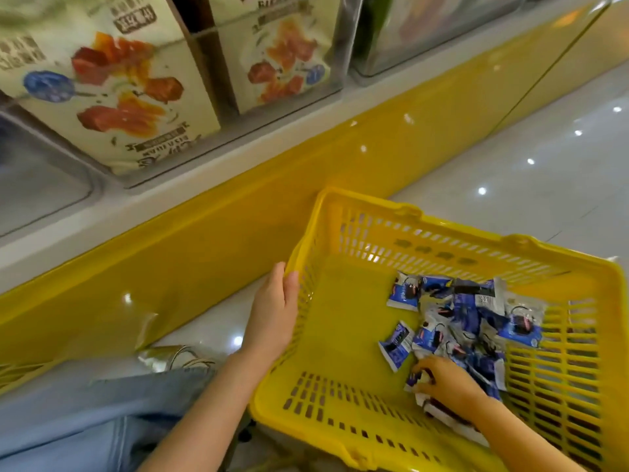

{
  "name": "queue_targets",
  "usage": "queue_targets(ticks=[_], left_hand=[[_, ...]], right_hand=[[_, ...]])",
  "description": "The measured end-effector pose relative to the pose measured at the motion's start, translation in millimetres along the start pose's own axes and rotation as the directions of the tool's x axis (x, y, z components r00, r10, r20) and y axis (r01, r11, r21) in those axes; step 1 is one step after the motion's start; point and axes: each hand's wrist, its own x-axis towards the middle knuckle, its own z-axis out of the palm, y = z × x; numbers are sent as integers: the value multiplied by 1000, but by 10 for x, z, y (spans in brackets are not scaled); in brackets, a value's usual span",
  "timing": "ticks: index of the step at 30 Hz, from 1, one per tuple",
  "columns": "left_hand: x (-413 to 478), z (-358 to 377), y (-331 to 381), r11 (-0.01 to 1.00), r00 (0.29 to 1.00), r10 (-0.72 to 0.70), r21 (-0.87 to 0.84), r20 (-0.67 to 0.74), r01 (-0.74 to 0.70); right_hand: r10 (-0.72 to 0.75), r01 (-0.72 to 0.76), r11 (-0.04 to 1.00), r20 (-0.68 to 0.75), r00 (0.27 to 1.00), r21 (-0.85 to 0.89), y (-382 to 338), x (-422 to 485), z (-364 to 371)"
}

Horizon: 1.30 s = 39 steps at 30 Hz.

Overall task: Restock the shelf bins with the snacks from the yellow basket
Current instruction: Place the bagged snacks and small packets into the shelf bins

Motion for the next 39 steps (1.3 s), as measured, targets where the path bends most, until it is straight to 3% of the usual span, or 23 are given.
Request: queue_targets(ticks=[5, 8, 10, 12, 14, 16, 18, 20, 22, 25, 28, 30, 33, 36, 39], left_hand=[[-13, -4, 31, 1000, 1000, 21, 6, -6, -21], [-59, -1, 67, 990, 997, 46, 134, -62, -37], [-136, 31, 117, 928, 962, 167, 363, -214, -80], [-273, 139, 188, 869, 915, 336, 448, -223, -210], [-442, 297, 232, 912, 957, 286, 318, -43, -258], [-571, 443, 268, 999, 982, -27, 28, 185, 22], [-595, 520, 353, 906, 889, -280, -207, 362, 369], [-574, 543, 375, 721, 809, -354, -415, 469, 555], [-578, 520, 379, 576, 808, -329, -575, 488, 581], [-601, 485, 300, 633, 881, -294, -615, 370, 470], [-605, 433, 235, 717, 903, -292, -552, 315, 425], [-609, 415, 212, 773, 912, -266, -496, 314, 396], [-599, 419, 191, 821, 930, -228, -456, 288, 343], [-578, 420, 161, 844, 939, -207, -435, 273, 313], [-566, 410, 103, 860, 936, -214, -400, 281, 316]], right_hand=[[18, -17, 1000, -65, 998, 23, 60, 7, -78], [18, 21, 982, -206, 978, 187, -9, -77, -210], [9, 139, 912, -359, 933, 385, -193, -177, -378], [23, 270, 809, -487, 873, 522, -457, -306, -559], [50, 374, 695, -560, 827, 615, -720, -443, -687], [65, 472, 586, -619, 783, 659, -949, -576, -741], [55, 547, 533, -672, 739, 645, -1128, -681, -725], [-14, 572, 563, -685, 729, 597, -1266, -775, -658], [-158, 607, 640, -692, 704, 471, -1327, -850, -548], [-361, 673, 668, -652, 666, 318, -1275, -920, -413], [-295, 595, 707, -605, 739, 382, -1036, -824, -390], [-165, 423, 805, -528, 833, 417, -771, -649, -356], [1, 118, 916, -296, 955, 384, -346, -329, -218], [93, -55, 949, -109, 990, 311, -126, -138, -57], [141, -114, 957, -84, 987, 267, -73, -28, 68]])
